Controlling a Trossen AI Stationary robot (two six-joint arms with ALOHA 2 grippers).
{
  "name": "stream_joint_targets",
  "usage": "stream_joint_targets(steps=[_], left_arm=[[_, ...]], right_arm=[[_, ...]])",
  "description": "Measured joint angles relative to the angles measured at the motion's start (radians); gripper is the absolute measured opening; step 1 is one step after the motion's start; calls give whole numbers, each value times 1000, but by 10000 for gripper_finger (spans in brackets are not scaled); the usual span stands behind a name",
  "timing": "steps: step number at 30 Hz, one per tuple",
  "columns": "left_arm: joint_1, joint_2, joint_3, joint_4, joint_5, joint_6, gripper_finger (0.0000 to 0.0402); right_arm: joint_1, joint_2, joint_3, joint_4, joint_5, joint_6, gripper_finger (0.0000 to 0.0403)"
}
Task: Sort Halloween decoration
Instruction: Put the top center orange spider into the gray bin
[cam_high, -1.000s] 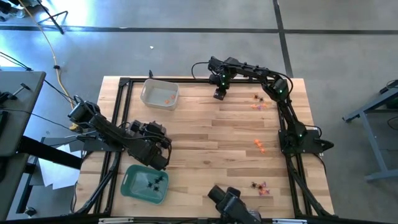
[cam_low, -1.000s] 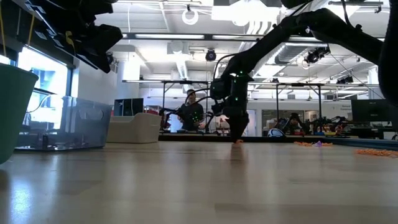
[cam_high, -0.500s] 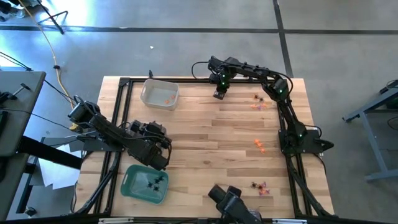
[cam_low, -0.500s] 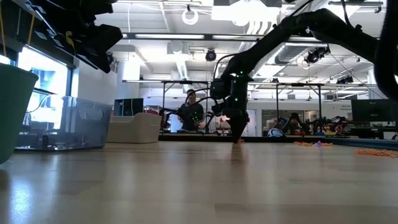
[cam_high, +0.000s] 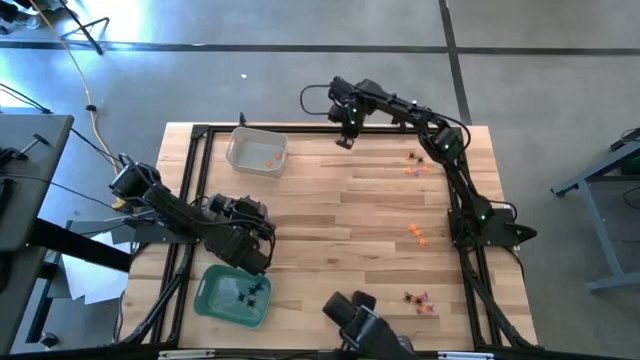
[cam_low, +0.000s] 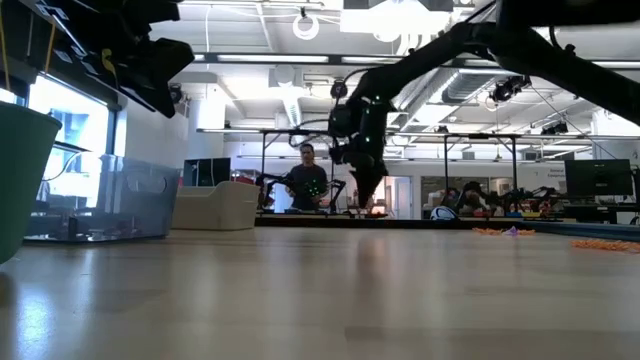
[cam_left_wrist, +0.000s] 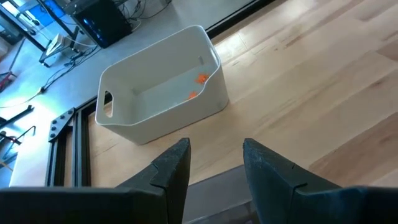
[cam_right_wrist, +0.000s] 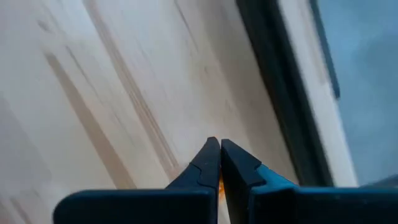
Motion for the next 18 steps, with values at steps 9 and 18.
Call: stream_joint_targets(steps=[9, 18], left_arm=[[0, 0, 0, 0, 5, 0, 136], [-10, 0, 0, 0, 7, -1, 136]], right_arm=[[63, -3, 159, 175, -379, 31, 0], [198, 5, 163, 501, -528, 44, 0]])
